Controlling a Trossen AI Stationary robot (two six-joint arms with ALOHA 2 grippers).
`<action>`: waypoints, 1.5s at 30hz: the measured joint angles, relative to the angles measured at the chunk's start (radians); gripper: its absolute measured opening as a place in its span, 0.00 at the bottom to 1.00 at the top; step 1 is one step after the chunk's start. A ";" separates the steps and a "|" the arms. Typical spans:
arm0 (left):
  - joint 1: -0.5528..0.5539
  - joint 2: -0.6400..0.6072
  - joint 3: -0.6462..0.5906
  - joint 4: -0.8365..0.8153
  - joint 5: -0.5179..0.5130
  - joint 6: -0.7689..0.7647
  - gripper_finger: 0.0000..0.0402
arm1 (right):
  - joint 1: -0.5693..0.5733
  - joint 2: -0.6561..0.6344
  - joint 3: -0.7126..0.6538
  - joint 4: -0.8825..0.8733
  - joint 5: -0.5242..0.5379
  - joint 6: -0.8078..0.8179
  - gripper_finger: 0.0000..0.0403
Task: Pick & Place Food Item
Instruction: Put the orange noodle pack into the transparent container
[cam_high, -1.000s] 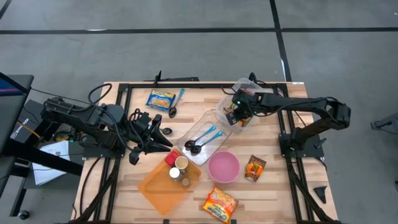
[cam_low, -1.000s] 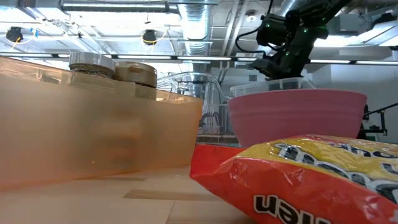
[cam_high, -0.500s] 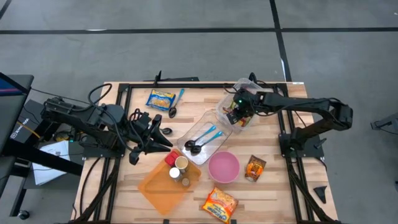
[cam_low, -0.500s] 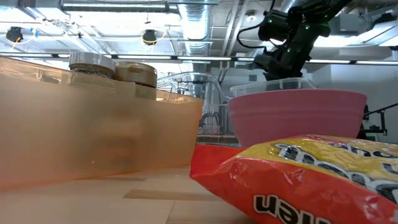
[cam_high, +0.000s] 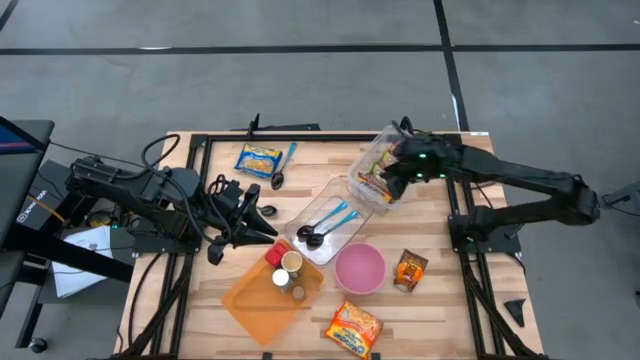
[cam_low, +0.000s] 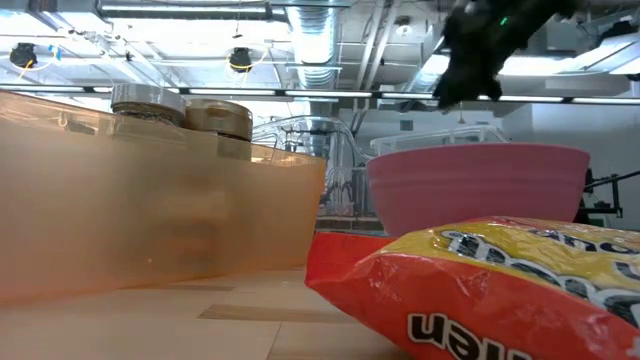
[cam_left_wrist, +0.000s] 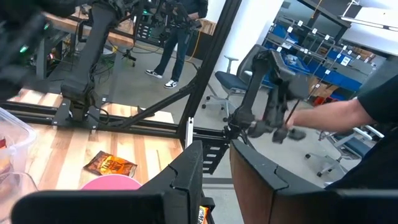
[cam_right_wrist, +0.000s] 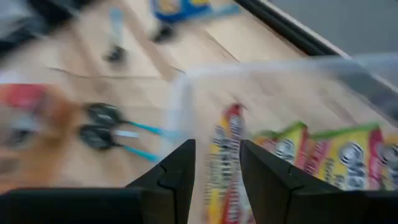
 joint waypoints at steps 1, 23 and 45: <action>0.000 0.000 0.000 0.000 0.000 0.000 0.19 | 0.006 -0.031 0.000 0.001 -0.023 -0.006 0.30; 0.000 0.000 0.000 0.039 -0.099 0.086 0.19 | 0.645 -0.325 0.001 -0.016 -0.079 0.525 0.30; -0.002 0.000 0.000 0.044 -0.100 0.112 0.19 | 1.304 0.320 0.001 0.280 0.307 1.442 0.30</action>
